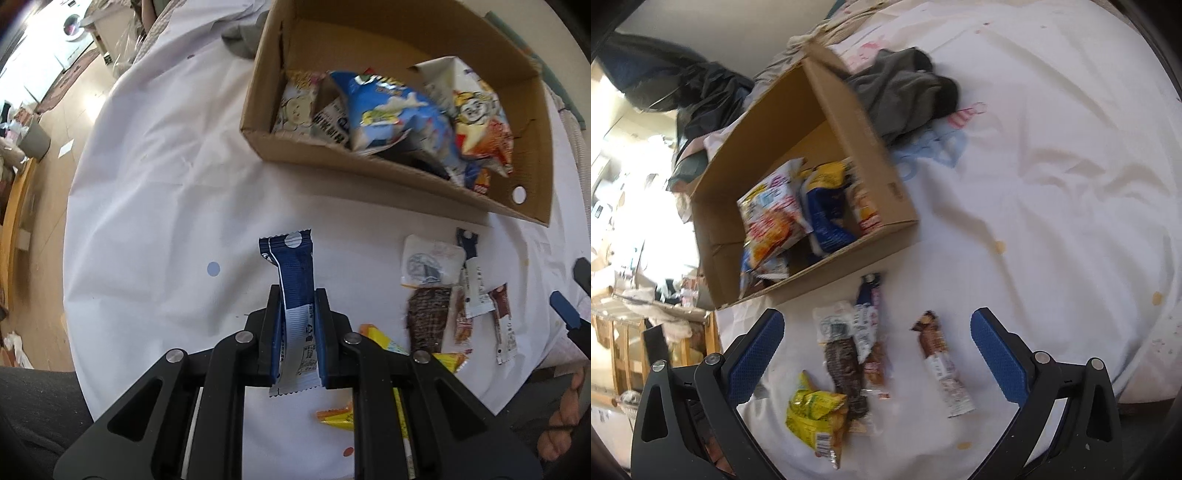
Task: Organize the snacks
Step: 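Grasp the blue-and-white bar with the left gripper and lift it, then grasp the brown chocolate bar with the right gripper while the left holds the blue bar, then carry both held bars over the box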
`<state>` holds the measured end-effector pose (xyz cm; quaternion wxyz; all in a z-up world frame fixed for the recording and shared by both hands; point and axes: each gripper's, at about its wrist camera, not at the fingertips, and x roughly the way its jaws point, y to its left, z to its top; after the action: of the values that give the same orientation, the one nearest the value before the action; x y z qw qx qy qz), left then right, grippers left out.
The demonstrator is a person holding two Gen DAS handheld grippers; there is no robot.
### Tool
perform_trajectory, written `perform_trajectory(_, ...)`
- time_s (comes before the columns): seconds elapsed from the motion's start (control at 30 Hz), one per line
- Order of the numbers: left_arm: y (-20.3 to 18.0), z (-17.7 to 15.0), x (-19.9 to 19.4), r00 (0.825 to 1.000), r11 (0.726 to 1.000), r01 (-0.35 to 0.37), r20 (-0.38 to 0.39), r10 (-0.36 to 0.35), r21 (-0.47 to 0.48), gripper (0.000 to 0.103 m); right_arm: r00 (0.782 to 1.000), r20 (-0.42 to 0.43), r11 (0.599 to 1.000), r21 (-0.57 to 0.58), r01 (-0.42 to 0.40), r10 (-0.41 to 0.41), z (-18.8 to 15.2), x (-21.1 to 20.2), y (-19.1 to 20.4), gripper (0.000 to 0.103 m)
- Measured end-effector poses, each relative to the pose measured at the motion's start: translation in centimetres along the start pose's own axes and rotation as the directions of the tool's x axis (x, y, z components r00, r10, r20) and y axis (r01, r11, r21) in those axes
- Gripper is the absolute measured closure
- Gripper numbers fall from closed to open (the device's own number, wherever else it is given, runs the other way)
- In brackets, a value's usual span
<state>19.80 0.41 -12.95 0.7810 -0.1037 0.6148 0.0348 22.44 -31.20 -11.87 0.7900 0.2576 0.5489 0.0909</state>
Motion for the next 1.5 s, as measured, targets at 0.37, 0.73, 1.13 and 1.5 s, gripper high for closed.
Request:
perform_trajectory(0.37,-0.5,-0.1,-2.0,0.998,0.999,0.053,0.019,-0.053,-0.004,0.091,0.94,-0.204,0.953,-0.189,0.236,-0.273,-2.0,5.4,0.3,0.025)
perform_trajectory(0.73,0.2,0.1,-1.5,0.998,0.998,0.056,0.01,-0.056,-0.02,0.09,0.858,-0.171,0.814,-0.448,0.369,-0.484,-4.5,8.2,2.6,0.063)
perform_trajectory(1.13,1.4,-0.3,-1.5,0.999,0.999,0.016,0.041,-0.014,-0.045,0.09,0.958,-0.066,0.913,-0.326,0.245,-0.28,-3.1,2.8,3.5,0.087)
perform_trajectory(1.5,2.2,-0.5,-3.2,0.986,0.998,-0.057,0.158,0.061,-0.028,0.09,0.994,-0.023,0.941,-0.324,0.097,-0.11,-3.0,0.1,6.2,0.087)
